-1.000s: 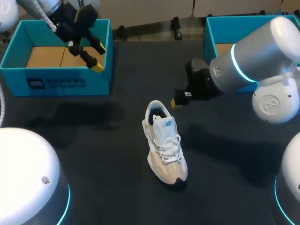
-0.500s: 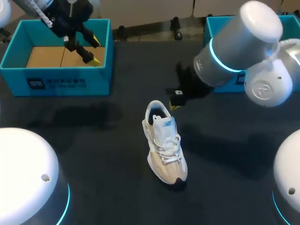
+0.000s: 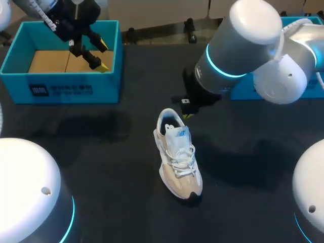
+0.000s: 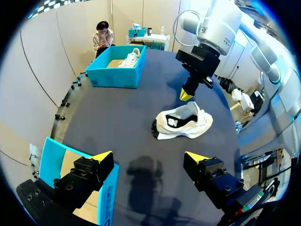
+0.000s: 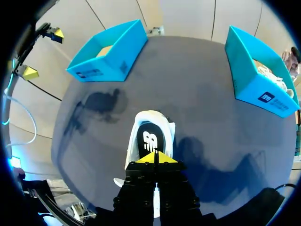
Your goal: Take the shoe out of the shoebox, open the shoe tongue, remove and reinsert the insole, then place the shoe into the shoebox
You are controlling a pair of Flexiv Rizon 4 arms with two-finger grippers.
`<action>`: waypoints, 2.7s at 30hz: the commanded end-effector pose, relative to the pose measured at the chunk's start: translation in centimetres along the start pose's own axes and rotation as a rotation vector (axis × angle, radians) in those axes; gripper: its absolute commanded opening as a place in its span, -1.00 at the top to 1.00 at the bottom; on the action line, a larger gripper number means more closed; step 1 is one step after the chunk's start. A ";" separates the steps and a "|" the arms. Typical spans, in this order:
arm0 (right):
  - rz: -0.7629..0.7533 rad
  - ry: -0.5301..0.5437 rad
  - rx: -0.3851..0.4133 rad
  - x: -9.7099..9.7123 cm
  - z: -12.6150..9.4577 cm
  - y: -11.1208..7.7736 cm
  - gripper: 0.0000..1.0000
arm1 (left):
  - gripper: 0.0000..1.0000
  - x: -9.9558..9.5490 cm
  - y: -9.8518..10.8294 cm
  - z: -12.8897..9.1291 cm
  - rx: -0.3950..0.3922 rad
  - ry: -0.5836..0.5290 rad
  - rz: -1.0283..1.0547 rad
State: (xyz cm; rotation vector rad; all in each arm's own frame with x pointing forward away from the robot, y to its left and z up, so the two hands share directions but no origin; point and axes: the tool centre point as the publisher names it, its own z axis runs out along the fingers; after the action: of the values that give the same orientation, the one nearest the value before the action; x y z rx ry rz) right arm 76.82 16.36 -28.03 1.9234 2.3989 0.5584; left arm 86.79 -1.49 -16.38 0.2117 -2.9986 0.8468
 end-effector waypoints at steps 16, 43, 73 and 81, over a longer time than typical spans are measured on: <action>-0.067 -0.111 0.016 0.8 2.4 0.7 1.00 | -1.00 0.0 0.0 0.0 -0.003 0.000 -0.001; -0.080 -0.081 0.109 1.7 7.1 -0.1 1.00 | -1.00 0.0 0.0 0.0 -0.003 0.000 -0.001; -0.071 -0.176 0.158 0.3 11.1 -3.5 1.00 | -1.00 0.0 0.0 0.0 -0.003 0.000 -0.001; -0.072 -0.169 0.165 0.2 12.1 -3.2 1.00 | -1.00 0.0 0.0 0.0 -0.003 0.000 -0.001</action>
State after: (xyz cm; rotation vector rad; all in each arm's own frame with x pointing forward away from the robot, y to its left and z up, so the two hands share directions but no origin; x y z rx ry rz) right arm 76.12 18.77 -39.20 1.8472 2.4557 0.1915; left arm 86.76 -1.46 -16.37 0.2111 -2.9979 0.8491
